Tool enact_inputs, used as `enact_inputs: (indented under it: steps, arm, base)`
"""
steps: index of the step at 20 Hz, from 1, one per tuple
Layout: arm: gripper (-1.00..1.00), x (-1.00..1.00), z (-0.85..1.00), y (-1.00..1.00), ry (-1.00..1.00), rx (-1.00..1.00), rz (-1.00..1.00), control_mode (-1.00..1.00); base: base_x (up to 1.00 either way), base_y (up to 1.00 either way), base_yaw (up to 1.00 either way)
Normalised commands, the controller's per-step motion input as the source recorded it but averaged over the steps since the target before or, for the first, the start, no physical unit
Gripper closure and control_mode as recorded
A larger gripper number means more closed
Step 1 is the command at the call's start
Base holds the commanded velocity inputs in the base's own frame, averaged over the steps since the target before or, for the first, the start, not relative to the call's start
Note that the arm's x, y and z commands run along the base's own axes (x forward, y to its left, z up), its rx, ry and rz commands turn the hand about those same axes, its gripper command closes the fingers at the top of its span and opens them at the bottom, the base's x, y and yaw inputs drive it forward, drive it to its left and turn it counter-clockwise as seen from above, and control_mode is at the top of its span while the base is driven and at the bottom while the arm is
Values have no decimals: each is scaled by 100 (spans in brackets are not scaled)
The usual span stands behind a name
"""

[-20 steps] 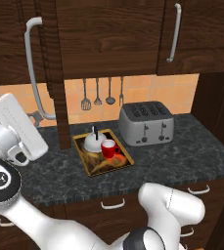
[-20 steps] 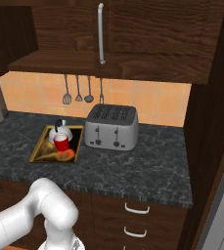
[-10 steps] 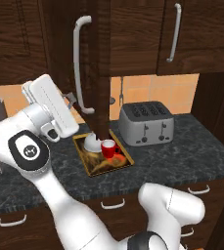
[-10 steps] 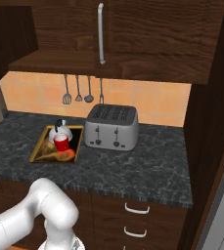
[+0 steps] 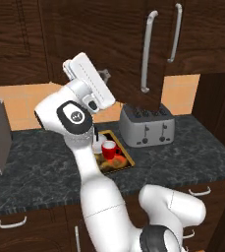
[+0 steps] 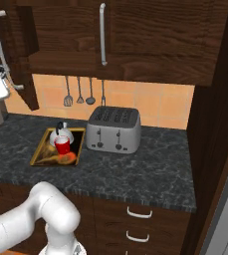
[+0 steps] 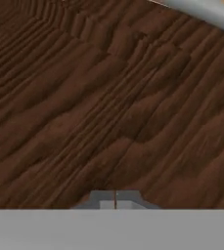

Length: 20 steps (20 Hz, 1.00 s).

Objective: Pick the kettle from the counter and place it on the tray. Then pick the mug from the cabinet and place it on the tray. Then close the cabinet doors.

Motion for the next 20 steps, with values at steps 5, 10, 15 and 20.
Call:
enact_inputs:
  steps: [5,10,15,20]
  arm:
    - [100,100,53,-58,-9,16,12,-100]
    - [100,100,15,-29,-1,14,29,-100]
    - [100,99,13,-53,-4,16,39,-100]
    - [100,100,-17,-72,-12,3,45,-100]
  base:
    - [0,0,0]
    - [0,0,0]
    - [0,0,0]
    - [0,0,0]
